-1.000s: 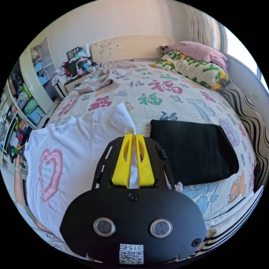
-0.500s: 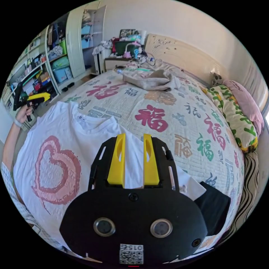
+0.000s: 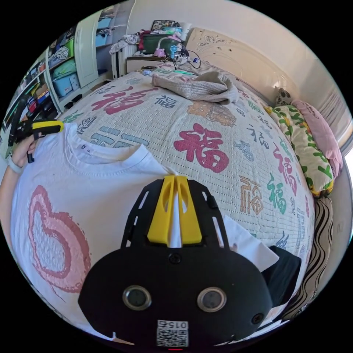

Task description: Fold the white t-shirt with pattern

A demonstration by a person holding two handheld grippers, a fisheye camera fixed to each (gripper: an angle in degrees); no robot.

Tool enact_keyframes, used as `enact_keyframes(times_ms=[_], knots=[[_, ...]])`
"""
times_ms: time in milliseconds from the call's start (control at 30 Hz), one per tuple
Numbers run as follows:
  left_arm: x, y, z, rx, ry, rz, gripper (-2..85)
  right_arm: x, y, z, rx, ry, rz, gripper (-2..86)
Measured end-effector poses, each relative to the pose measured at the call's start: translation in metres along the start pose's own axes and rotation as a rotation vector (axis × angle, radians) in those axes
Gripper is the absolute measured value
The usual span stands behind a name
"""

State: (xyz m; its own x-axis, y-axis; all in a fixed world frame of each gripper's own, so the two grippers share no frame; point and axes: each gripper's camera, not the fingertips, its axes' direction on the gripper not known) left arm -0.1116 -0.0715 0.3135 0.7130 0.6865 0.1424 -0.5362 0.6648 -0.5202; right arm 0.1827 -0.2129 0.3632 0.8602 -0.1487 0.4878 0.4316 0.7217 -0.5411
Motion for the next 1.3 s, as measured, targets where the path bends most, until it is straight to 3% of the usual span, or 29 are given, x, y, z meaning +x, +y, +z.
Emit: enact_keyframes(times_ms=[133,233,333,467,667,833,1100,1300], knots=[[0.000,0.043,-0.058,0.185,-0.101,0.038,1.2,0.016,0.057,-0.062,0.094,-0.034,0.070,8.4],[-0.004,0.115,-0.129,0.281,-0.030,0.123,4.1,0.019,0.151,-0.137,0.242,-0.244,-0.002,8.1],[-0.003,0.233,-0.200,0.348,0.083,0.194,5.6,0.003,0.280,-0.204,0.342,-0.320,-0.062,8.2],[-0.008,0.408,-0.258,0.302,0.247,0.139,6.5,-0.018,0.457,-0.254,0.370,-0.311,0.016,8.7],[-0.032,0.562,-0.273,0.232,0.268,-0.096,9.2,-0.018,0.598,-0.257,0.223,-0.293,0.211,8.9],[-0.043,0.584,-0.245,0.150,0.384,-0.087,11.2,-0.017,0.611,-0.226,0.016,-0.491,0.156,8.5],[-0.056,0.582,-0.201,0.104,0.441,-0.091,8.8,-0.048,0.614,-0.222,-0.092,-0.342,0.117,9.9],[-0.052,0.596,-0.200,0.160,0.460,-0.090,0.8,-0.078,0.632,-0.224,-0.058,-0.349,0.100,10.8]])
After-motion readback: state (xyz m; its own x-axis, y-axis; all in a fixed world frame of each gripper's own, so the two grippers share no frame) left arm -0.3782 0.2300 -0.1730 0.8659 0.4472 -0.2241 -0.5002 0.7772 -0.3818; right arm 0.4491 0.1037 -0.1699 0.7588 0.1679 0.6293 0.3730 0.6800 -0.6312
